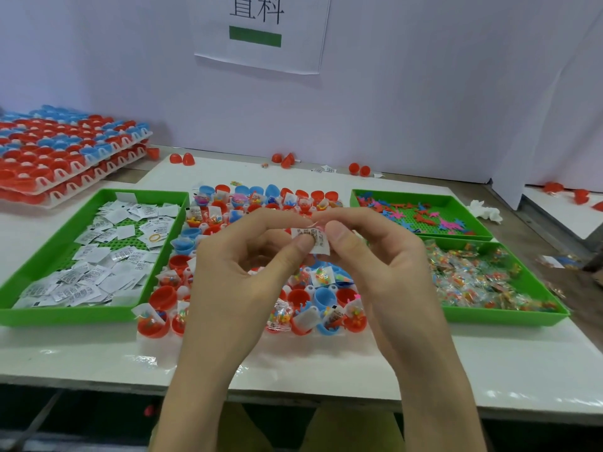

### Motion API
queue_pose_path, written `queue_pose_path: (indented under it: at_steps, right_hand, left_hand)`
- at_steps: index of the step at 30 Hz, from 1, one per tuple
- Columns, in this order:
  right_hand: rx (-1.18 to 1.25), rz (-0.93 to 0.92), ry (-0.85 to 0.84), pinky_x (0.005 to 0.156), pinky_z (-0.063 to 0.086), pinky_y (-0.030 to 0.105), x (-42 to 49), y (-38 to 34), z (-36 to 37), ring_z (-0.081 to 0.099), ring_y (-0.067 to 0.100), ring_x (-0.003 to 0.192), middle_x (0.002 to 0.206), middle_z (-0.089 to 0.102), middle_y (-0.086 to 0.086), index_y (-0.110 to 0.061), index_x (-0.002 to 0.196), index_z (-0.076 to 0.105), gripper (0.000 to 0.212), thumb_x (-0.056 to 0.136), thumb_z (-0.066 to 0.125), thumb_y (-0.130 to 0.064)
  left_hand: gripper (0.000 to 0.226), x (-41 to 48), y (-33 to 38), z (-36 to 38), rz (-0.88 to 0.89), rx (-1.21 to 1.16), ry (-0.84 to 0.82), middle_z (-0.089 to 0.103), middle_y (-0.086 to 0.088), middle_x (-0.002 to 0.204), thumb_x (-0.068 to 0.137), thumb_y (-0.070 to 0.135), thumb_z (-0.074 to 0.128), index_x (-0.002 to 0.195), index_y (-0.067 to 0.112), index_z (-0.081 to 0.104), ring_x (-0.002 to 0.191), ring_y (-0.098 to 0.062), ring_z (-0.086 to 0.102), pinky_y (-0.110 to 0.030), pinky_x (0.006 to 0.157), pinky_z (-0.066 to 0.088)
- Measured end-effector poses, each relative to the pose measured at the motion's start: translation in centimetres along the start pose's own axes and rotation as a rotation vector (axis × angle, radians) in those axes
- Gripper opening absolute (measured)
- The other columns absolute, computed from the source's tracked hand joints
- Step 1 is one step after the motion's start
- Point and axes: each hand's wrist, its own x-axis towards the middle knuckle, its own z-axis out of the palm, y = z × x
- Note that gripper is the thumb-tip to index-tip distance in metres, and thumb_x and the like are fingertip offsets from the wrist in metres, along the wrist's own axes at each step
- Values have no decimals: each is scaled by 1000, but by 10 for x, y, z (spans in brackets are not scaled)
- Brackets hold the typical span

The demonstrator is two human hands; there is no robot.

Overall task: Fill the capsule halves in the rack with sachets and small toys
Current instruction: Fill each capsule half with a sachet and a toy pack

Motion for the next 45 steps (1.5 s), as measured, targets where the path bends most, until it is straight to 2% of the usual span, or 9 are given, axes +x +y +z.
queue_pose_path:
  at_steps: [3, 5, 7, 12, 15, 20, 26, 40, 45]
  right_hand:
    - [-53, -11, -7, 88, 58, 25, 0, -2, 1, 71, 11, 100, 101, 76, -7, -22, 102, 76, 22, 89, 63, -33]
    - [-67, -30, -59, 81, 57, 19, 0, -5, 2, 71, 7, 98, 99, 76, -11, -23, 105, 75, 24, 87, 63, -34]
    - [-84, -49, -103, 74, 55, 14, -1, -7, 2, 72, 5, 93, 96, 76, -12, -23, 108, 74, 23, 86, 69, -27]
    - [-68, -59, -46, 71, 57, 16, -1, -3, 1, 74, 9, 87, 91, 77, -7, -26, 107, 73, 31, 83, 77, -6]
    - [-69, -55, -50, 72, 57, 18, -1, -3, 0, 75, 11, 86, 91, 78, -6, -26, 108, 72, 33, 84, 77, -3]
    - [-80, -84, -23, 70, 56, 16, -2, -5, 0, 75, 10, 81, 84, 78, -7, -22, 104, 73, 29, 83, 77, -3]
    - [-85, -72, 0, 71, 56, 14, -2, -5, 4, 74, 7, 84, 86, 77, -9, -27, 101, 74, 25, 83, 78, -10]
    - [-87, -92, 26, 74, 56, 18, -1, -2, 2, 74, 11, 85, 85, 77, -5, -21, 100, 75, 23, 82, 79, -7]
    - [-164, -120, 93, 73, 56, 16, 1, 0, -14, 74, 8, 82, 84, 77, -7, -21, 97, 76, 24, 80, 79, -5]
  left_hand:
    - [16, -1, 0, -2, 3, 33, 22, 72, 9, 69, 86, 25, 73, 93, 39, 70, 68, -9, 72, -20, 66, 58]
    - [13, -1, -1, -3, -7, 38, 35, 72, 9, 70, 86, 26, 74, 93, 37, 71, 69, -10, 72, -20, 67, 58]
    - [12, -1, -1, -5, -3, 63, 51, 72, 11, 70, 83, 27, 74, 91, 35, 71, 69, -9, 72, -20, 66, 58]
    - [18, 0, -5, -8, 16, 105, 57, 74, 14, 76, 84, 17, 74, 95, 31, 76, 76, -12, 72, -24, 69, 59]
    - [25, -1, -3, -6, 32, 111, 56, 74, 20, 80, 84, 15, 73, 100, 35, 74, 78, -4, 71, -14, 69, 55]
    - [26, -1, -1, -3, 10, 85, 32, 72, 15, 73, 82, 29, 69, 108, 33, 72, 73, -5, 71, -13, 68, 54]
    - [8, -2, -2, -5, -38, -23, 57, 74, 6, 73, 82, 26, 72, 90, 27, 72, 70, -12, 73, -20, 66, 58]
    - [17, -2, 1, -1, -15, -63, 55, 74, 5, 70, 83, 19, 72, 94, 32, 72, 68, -13, 73, -21, 67, 57]
    - [22, -3, 2, 0, -72, -33, -8, 75, 10, 77, 85, 28, 70, 107, 30, 70, 69, -10, 72, -13, 65, 54]
